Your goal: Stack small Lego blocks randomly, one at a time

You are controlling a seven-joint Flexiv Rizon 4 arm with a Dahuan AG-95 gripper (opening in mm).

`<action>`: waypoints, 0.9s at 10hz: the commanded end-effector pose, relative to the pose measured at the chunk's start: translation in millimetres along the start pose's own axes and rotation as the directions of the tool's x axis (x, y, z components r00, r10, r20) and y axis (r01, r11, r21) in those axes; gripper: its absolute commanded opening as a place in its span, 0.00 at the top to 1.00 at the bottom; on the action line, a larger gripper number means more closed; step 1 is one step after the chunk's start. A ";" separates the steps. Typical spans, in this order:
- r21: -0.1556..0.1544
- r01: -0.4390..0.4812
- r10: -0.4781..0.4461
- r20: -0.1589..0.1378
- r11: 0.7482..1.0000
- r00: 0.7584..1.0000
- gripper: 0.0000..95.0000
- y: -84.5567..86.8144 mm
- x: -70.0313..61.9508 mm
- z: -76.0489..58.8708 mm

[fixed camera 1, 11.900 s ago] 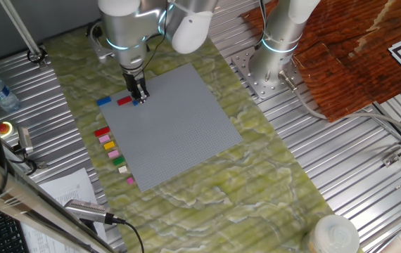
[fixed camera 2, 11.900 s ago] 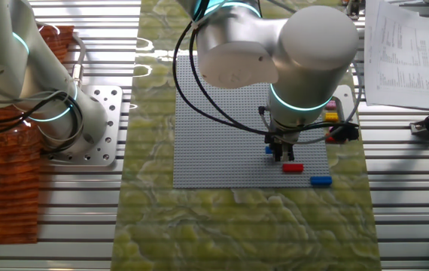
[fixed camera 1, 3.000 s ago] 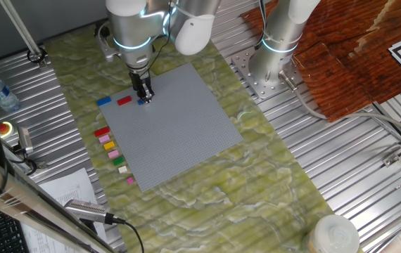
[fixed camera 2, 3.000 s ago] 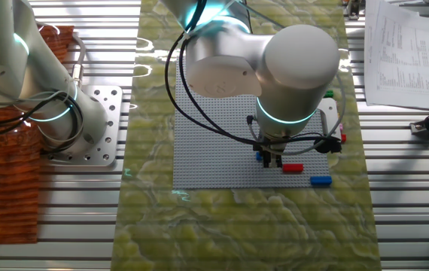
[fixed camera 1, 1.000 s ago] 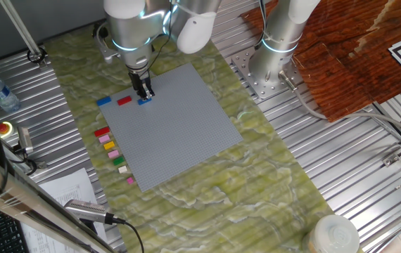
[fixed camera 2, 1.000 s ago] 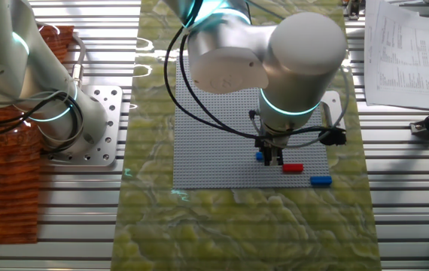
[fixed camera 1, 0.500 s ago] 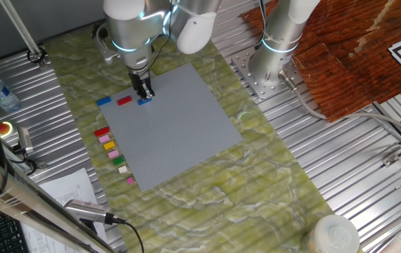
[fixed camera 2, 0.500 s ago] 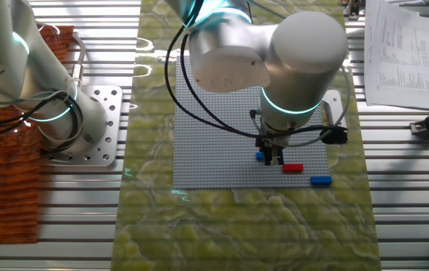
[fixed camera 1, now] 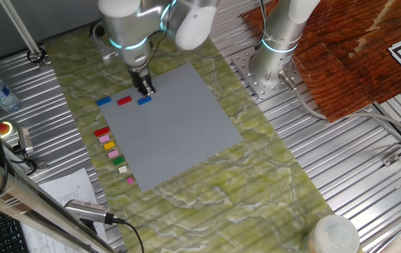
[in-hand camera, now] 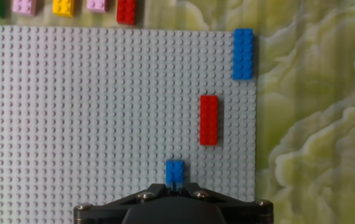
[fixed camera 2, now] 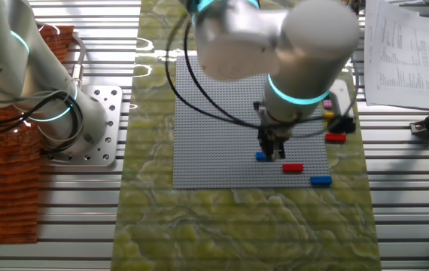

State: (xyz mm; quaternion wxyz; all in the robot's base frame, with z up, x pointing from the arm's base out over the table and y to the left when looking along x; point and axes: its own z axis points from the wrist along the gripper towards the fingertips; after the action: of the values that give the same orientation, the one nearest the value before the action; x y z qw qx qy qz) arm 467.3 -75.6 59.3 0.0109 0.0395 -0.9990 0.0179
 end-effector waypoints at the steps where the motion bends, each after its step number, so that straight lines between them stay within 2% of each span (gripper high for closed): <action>1: 0.000 -0.012 0.012 0.002 1.000 1.000 1.00 2.4 -4.3 -1.7; 4: -0.003 -0.025 0.025 0.015 1.000 1.000 1.00 5.4 -2.1 -10.5; 6: -0.007 -0.020 0.021 0.046 1.000 0.999 1.00 6.0 -1.6 -12.3; 9: -0.021 -0.024 0.025 0.062 0.999 0.998 1.00 7.1 -1.2 -15.4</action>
State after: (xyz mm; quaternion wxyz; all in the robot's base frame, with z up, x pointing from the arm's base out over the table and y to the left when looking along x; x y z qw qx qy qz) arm 468.6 -68.9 73.4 -0.0226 0.0280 -0.9993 0.0081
